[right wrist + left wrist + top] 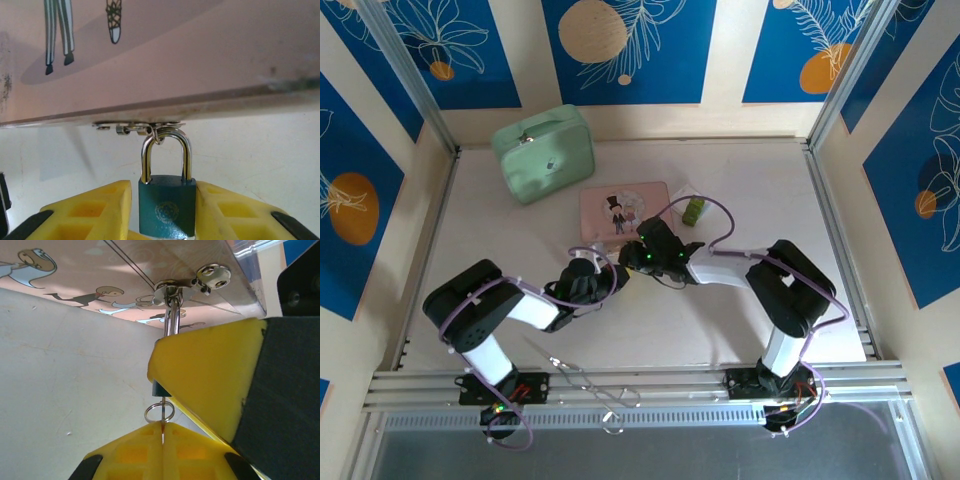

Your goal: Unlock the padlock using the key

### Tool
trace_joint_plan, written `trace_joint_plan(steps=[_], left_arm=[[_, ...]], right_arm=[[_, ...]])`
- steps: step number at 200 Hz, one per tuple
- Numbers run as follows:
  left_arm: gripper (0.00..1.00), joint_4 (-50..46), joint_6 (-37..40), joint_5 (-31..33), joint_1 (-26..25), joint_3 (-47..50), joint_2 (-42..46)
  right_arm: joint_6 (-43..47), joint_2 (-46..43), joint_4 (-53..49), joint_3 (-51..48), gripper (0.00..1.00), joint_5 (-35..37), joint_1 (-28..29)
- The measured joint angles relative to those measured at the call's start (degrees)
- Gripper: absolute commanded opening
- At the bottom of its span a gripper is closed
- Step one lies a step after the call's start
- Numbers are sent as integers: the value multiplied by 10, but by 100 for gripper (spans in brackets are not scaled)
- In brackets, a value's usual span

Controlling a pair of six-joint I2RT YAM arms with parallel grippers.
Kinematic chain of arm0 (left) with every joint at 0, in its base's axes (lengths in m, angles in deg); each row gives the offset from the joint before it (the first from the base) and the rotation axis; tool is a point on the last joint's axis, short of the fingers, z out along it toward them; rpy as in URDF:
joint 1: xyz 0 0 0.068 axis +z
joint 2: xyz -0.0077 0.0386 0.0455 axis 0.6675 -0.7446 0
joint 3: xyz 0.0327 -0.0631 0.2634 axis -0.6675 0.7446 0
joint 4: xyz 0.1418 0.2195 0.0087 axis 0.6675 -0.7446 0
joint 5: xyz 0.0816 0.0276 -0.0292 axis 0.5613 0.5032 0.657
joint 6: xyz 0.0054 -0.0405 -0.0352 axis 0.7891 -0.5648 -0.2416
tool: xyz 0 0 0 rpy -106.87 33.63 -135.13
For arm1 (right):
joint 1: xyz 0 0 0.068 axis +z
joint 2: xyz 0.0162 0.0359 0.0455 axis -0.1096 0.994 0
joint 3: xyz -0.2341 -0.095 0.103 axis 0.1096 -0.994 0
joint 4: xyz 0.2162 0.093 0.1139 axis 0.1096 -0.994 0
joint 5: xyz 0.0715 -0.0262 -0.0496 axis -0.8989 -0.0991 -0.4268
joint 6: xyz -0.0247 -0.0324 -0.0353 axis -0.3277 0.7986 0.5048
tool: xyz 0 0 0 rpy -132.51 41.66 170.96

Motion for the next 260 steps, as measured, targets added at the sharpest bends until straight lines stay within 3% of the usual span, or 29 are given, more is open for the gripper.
trace_joint_plan(steps=[61,136,152,173,184,189,205,221,260], left_arm=[[0,2,-2,0,2,1,-1],[0,3,-2,0,2,2,-1],[28,2,-2,0,2,2,-1],[48,-7,0,10,2,13,6],[75,-24,7,16,2,21,26],[79,-37,10,20,2,23,37],[75,-68,19,28,1,25,72],[64,-100,32,41,1,23,99],[48,-122,48,45,-3,10,96]], right_arm=[[14,13,-28,23,40,0,-3],[30,17,-48,36,9,7,-3],[29,17,-60,42,6,13,0],[28,18,-90,61,2,24,2],[24,19,-109,71,1,28,5],[24,19,-117,79,0,31,5],[19,27,-148,107,0,35,8],[14,37,-176,132,0,39,13],[-1,55,-212,155,0,43,17]])
